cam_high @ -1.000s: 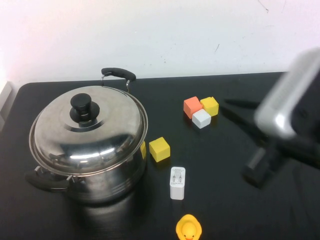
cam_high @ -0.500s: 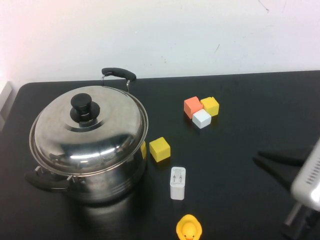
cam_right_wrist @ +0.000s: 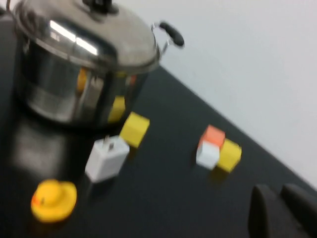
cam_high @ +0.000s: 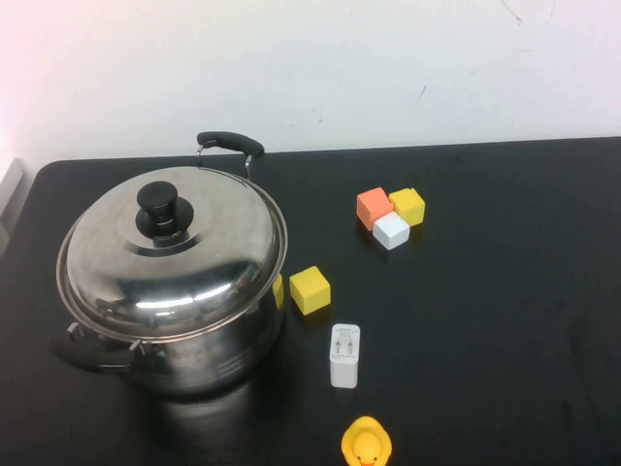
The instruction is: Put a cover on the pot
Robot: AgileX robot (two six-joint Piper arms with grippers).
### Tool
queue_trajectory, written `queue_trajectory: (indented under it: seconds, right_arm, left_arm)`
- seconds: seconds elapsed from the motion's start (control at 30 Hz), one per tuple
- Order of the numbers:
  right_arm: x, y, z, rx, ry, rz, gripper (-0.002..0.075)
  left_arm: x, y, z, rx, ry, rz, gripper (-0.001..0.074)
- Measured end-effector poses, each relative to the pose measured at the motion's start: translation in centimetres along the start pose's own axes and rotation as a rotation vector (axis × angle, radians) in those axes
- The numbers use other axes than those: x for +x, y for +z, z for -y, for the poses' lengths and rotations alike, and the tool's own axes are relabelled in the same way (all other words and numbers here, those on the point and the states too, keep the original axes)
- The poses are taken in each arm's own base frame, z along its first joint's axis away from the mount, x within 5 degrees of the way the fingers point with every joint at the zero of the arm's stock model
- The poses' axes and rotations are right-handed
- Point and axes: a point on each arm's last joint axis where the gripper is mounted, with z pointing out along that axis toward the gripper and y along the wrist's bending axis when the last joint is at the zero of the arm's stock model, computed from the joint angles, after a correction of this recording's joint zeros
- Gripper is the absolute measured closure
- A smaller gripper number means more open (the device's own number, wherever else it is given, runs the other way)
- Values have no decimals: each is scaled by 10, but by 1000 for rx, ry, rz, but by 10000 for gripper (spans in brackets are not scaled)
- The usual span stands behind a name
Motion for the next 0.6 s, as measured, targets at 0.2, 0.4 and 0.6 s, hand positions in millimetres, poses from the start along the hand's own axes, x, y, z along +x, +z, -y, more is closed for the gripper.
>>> queue_trajectory:
  seconds: [0.2, 0.4, 0.6]
  right_arm:
    - [40, -33, -10, 54, 43, -25, 685]
    - [72, -43, -16, 288, 92, -35, 685]
    - [102, -39, -16, 506, 191, -174, 685]
  left_arm:
    - [0, 0, 0, 0, 0, 0, 737]
    - [0, 0, 0, 0, 0, 0, 738]
    - [0, 0, 0, 0, 0, 0, 737]
